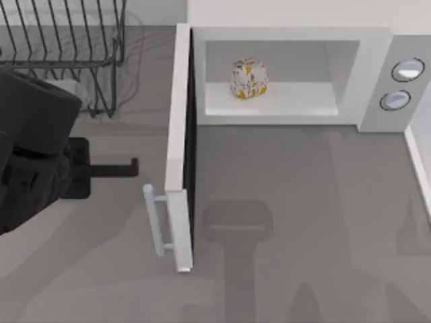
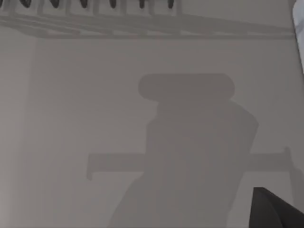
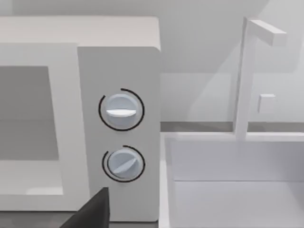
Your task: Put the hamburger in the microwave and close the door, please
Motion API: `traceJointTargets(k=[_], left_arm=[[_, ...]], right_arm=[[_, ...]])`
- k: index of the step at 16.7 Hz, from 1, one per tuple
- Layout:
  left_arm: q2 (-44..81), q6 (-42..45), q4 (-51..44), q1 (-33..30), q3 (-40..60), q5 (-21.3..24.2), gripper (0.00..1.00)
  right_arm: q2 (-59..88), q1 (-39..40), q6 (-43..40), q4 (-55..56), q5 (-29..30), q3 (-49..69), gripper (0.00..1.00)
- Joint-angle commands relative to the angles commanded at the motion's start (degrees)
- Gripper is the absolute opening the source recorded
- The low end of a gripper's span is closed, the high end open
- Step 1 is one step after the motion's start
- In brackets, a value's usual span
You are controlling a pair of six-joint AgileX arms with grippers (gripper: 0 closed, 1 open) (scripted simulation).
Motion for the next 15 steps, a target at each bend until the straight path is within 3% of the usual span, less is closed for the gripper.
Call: traceJointTargets(k=[5, 15], left_arm=[[0.5, 0.1, 2.3, 0.3, -1.6, 0.0, 0.00], [7.8, 0.3, 25.3, 0.3, -17.4, 0.2, 0.00]], right_arm=[[0.0, 0.0, 0.0, 0.0, 0.0, 0.0, 1.00], [0.0, 0.0, 0.0, 0.0, 0.0, 0.0, 1.00]])
